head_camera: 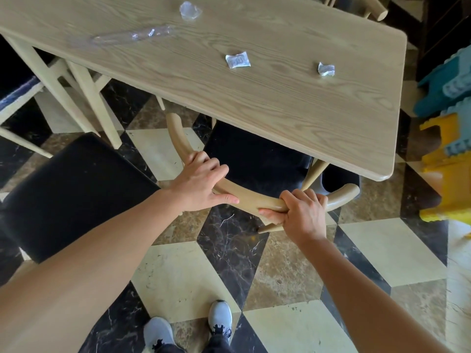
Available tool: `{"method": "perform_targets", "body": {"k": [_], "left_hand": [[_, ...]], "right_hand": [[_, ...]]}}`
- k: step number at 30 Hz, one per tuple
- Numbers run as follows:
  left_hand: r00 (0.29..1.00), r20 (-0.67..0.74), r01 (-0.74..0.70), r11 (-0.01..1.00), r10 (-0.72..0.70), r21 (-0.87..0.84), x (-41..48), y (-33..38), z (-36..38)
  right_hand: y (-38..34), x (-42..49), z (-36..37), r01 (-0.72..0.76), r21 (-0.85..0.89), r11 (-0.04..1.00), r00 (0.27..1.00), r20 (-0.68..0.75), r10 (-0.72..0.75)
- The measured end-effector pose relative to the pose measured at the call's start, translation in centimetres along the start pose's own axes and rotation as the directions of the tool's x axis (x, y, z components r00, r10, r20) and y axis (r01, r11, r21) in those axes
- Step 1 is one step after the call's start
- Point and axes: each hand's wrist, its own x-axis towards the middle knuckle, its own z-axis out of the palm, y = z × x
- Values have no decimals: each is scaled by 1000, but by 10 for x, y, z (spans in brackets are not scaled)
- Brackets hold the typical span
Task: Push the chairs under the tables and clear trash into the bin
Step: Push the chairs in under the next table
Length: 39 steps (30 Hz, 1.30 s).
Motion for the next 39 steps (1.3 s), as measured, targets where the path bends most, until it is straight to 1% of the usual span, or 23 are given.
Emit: {"method": "perform_targets", "body": {"k": [3, 5, 9, 13, 15, 17, 19, 20, 21, 22, 23, 24, 25, 27, 29, 32, 35, 39], "left_hand": [[998, -70, -4, 1000, 4, 4, 2, 7, 8], [996, -87, -9, 1000, 9, -2, 2, 6, 9], [998, -67, -7, 1000, 7, -4, 3, 6, 9], [1000, -4, 12, 999, -12, 37, 3, 6, 7], [998, 58, 13, 998, -17, 66, 4, 8, 3], [990, 133, 34, 993, -49, 112, 3, 13, -2], [975, 187, 80, 972, -123, 220, -2, 26, -7], [964, 190, 129, 954, -185, 272, -5, 35, -9], [947, 179, 210, 936, -266, 281, -7, 48, -11], [919, 173, 310, 921, -354, 234, -10, 65, -14], [886, 184, 402, 903, -425, 151, -12, 82, -18], [865, 201, 455, 888, -459, 68, -13, 99, -24], [861, 221, 468, 884, -457, 7, -15, 114, -33], [883, 240, 430, 901, -404, -64, -23, 140, -57], [897, 248, 393, 917, -366, -66, -37, 156, -86], [892, 254, 397, 917, -373, -49, -68, 164, -125], [893, 203, 413, 910, -401, -23, -101, 159, -159], [883, 166, 448, 893, -438, -28, -151, 143, -195]], "right_hand": [[10, 1, -4, 19, 12, 1000, 1000, 13, -19], [10, 0, -3, 25, 0, 1000, 1000, 2, -25], [10, -1, 0, 33, -6, 999, 999, -32, -34], [10, -2, -1, 30, -28, 999, 999, -16, -31], [8, 0, -7, 28, -50, 998, 998, 56, -26], [3, 3, -18, -1, -103, 995, 972, 236, 25], [-7, 7, -30, -35, -198, 980, 897, 426, 118], [-14, 8, -36, -46, -274, 961, 859, 480, 179], [-21, 7, -43, -46, -369, 928, 829, 505, 242], [-29, 4, -49, -37, -450, 892, 804, 517, 294], [-37, 0, -57, -32, -504, 863, 786, 521, 333], [-46, -5, -65, -32, -517, 855, 781, 521, 345], [-54, -11, -75, -50, -493, 869, 784, 519, 340], [-69, -22, -99, -104, -402, 910, 798, 512, 318], [-83, -34, -124, -157, -328, 932, 815, 490, 310], [-107, -51, -157, -248, -234, 940, 811, 481, 334], [-134, -60, -185, -261, -182, 948, 834, 452, 316], [-176, -74, -207, -218, -161, 963, 866, 424, 267]]}}
